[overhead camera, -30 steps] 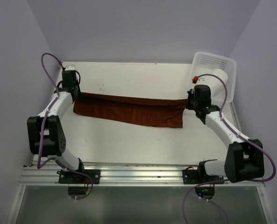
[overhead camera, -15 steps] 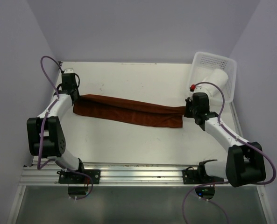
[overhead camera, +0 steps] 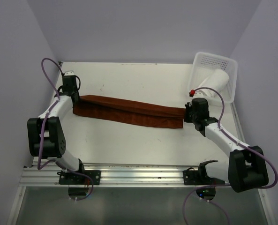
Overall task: Roll the towels
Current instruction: Fold the towel
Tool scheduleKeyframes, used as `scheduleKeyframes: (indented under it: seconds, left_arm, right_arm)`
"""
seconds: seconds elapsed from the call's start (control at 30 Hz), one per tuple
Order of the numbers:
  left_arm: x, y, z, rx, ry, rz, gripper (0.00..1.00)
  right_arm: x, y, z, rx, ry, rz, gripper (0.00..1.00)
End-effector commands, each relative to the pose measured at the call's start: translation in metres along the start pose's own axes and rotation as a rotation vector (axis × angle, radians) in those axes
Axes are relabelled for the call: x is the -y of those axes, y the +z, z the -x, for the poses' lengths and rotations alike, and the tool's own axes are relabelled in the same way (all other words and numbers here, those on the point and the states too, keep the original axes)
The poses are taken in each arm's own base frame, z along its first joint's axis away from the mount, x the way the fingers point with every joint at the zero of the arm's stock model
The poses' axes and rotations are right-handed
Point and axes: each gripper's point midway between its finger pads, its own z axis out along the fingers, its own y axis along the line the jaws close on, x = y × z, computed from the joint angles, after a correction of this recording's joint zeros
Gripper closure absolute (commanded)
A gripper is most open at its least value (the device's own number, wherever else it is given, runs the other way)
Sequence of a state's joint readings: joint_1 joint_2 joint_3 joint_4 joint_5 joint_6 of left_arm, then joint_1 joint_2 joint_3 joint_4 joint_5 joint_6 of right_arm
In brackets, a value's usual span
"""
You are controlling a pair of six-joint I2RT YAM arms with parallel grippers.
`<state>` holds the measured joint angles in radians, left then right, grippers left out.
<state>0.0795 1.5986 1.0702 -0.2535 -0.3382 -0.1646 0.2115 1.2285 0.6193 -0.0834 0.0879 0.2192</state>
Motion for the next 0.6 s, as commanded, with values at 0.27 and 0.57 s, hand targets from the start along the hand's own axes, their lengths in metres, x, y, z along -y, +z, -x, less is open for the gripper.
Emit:
scheduleKeyframes:
  seconds: [0.27,0.57]
  left_arm:
    - [-0.018,-0.01,0.017,0.096,-0.061,0.054,1.0]
    - [-0.021,-0.013,0.014,0.11,-0.084,0.063,0.96]
  right_arm:
    - [-0.004,-0.014,0.013,0.147,0.028,0.029,0.96]
    - [-0.006,-0.017,0.01,0.146,0.028,0.028,0.56]
